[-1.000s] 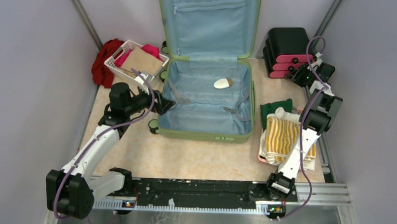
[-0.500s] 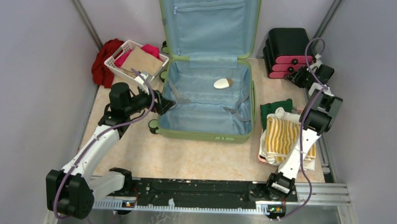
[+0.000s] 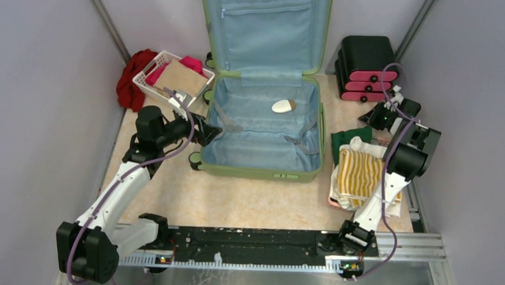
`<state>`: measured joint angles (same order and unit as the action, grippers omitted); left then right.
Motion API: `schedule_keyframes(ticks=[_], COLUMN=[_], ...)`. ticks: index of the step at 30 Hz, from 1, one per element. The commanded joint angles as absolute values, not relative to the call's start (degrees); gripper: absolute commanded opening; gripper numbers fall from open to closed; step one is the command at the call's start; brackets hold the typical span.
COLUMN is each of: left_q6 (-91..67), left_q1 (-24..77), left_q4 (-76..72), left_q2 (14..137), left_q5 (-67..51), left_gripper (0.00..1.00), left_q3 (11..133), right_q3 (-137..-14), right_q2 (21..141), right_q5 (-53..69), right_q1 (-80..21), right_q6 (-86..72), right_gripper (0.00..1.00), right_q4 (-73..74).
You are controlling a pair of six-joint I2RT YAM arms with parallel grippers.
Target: Open, take out, and arrange the luggage
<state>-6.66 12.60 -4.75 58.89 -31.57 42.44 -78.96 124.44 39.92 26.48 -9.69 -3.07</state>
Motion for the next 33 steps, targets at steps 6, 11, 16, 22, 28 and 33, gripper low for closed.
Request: schedule_keyframes(ticks=[6,11,16,22,28,33], left_q6=[-7.17,-6.96,-6.67,-6.35,-6.05,-5.91], left_q1=[12.24,12.23,12.22,12.22,12.22,12.22], left_q4=[-6.68,-6.64,-6.34,-5.85,-5.54,-5.36], left_q2=[57.28,57.43,58.64,60.08,60.81,61.13], left_q5=[-33.25,-32.64,-32.08,-31.78,-31.32,-31.06], left_gripper=[0.99,0.99,0.99,0.99,0.99,0.99], left_q3=[42.81,42.66,42.80,43.00,43.07,43.08], right_q3=[-78.45,-85.02,-89.59,-94.31,-97.43,-98.13], right_q2=[117.40,123.08,128.17,132.49,135.26,136.87], right_q5=[42.68,44.23,45.24,44.33,43.18,42.97], right_q1=[28.64,28.33,27.81,26.77,25.70,25.35], right_q6=[-7.74,-14.87,-19.05,-22.70,-25.66,-29.66], right_gripper=[0.56,0.57,0.55,0.48,0.48,0.49], right_q4=[-6.56,-8.55,-9.96,-9.48,-9.72,-12.09])
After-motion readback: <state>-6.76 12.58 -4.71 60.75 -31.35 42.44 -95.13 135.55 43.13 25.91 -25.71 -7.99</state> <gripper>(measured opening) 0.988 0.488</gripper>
